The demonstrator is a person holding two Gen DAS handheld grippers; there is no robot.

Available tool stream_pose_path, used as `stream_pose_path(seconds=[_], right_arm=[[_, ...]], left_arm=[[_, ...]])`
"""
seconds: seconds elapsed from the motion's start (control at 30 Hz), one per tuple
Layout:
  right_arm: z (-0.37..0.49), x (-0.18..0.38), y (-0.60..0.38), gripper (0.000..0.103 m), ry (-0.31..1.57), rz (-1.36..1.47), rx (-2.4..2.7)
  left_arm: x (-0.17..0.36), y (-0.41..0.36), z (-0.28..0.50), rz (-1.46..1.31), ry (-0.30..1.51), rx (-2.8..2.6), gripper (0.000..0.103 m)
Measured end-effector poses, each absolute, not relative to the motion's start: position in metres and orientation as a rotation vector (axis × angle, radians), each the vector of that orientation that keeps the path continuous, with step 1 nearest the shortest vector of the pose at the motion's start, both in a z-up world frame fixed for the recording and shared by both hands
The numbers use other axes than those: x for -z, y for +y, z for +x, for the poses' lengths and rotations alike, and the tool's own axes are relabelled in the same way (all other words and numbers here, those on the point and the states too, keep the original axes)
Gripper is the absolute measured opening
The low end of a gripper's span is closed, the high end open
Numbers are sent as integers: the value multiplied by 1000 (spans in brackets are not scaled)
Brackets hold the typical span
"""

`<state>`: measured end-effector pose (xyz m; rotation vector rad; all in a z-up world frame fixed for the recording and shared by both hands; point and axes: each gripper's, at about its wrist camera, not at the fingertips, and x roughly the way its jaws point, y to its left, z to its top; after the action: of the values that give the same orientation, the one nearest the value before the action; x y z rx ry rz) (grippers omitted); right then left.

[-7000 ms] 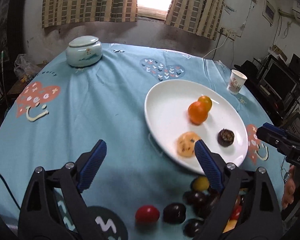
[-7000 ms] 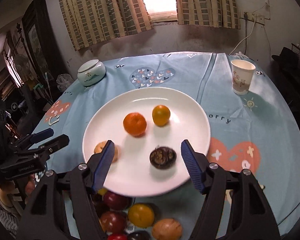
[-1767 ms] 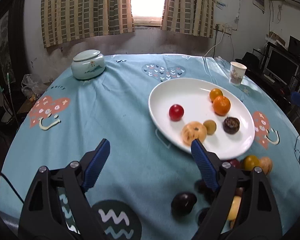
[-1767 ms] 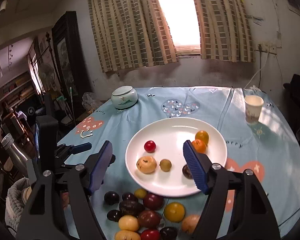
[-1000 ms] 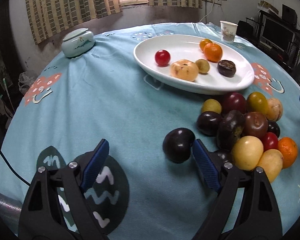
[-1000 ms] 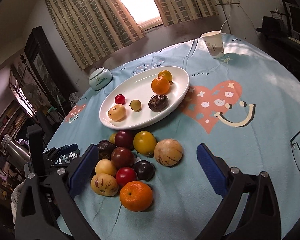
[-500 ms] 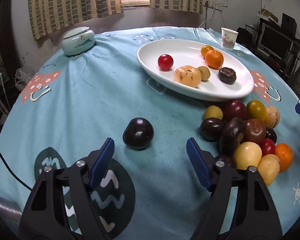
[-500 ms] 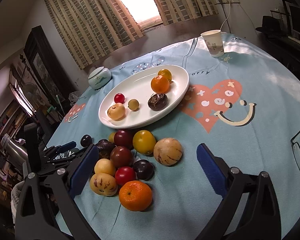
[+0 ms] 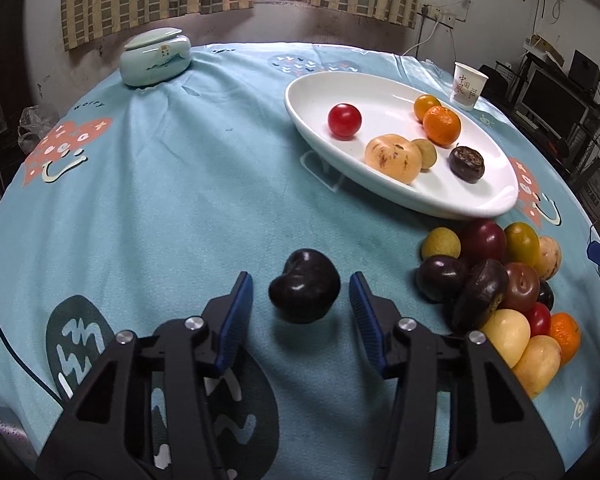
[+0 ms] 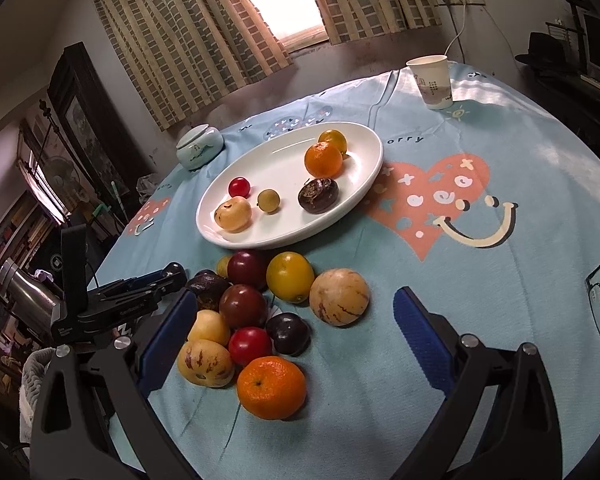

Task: Organize fruits
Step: 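Grasp the dark plum with the left tool, then carry the plum to the plate with the left tool while the right carries a tangerine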

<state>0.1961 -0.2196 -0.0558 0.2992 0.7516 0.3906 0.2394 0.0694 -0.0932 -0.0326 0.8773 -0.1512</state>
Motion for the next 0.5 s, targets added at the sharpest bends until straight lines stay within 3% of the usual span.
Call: stream_pose_path(seconds=[0.17,0.5], right_arm=[[196,57,-215,99,759,280,-400],[168,65,-185,99,809,98,-424]], left_arm=[[94,72,241,-52,878,157,35],[89,68,234,-27,850,161,35]])
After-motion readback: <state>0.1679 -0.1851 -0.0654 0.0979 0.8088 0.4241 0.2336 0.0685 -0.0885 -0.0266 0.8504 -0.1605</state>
